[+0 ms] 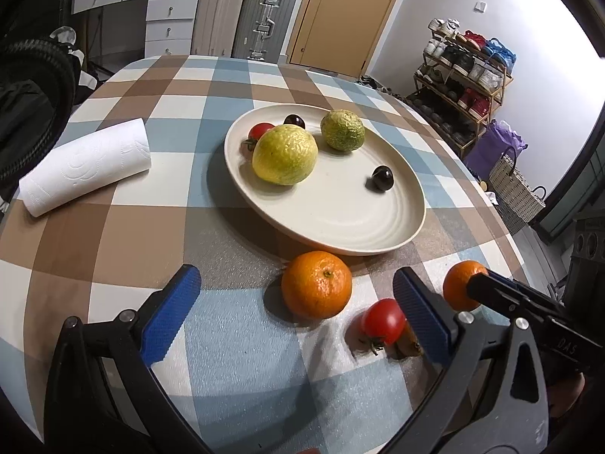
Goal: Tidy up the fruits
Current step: 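Grasp an orange with the right tool while the left tool grasps another orange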
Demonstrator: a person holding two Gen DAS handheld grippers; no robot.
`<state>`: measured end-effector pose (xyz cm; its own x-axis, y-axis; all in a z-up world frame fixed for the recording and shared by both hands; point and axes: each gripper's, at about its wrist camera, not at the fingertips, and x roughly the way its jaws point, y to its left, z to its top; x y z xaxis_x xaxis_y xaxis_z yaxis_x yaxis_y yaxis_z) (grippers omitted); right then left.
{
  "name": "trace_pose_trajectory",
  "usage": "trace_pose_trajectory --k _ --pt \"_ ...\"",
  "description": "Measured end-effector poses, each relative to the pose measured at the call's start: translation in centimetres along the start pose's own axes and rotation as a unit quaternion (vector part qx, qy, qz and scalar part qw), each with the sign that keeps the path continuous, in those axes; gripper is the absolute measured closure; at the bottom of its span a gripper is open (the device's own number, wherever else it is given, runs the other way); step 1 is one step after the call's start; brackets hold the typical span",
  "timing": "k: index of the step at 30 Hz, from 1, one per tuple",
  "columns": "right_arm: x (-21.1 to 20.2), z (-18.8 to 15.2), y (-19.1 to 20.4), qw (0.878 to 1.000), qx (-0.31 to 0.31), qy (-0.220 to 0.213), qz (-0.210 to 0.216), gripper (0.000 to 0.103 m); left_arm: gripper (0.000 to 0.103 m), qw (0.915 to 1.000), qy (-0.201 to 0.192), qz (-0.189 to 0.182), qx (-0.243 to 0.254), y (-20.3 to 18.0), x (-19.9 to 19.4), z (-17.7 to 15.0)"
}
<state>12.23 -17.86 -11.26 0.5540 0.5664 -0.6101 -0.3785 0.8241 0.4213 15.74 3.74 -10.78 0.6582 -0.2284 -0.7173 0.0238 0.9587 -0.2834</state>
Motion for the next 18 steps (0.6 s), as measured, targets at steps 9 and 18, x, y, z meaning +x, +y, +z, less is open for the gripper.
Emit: trace_pose_trajectory --k 9,18 --pt "0.07 -0.07 -0.28 1.0 0.006 0.003 0.006 0.063 0.023 0.9999 0.004 -0.01 0.006 -0.17 0.35 0.07" --pt "0.11 -0.07 -0.31 1.0 0.006 0.003 0.006 0.063 0.066 0.9989 0.023 -0.036 0.018 -0.33 0.78 -0.1"
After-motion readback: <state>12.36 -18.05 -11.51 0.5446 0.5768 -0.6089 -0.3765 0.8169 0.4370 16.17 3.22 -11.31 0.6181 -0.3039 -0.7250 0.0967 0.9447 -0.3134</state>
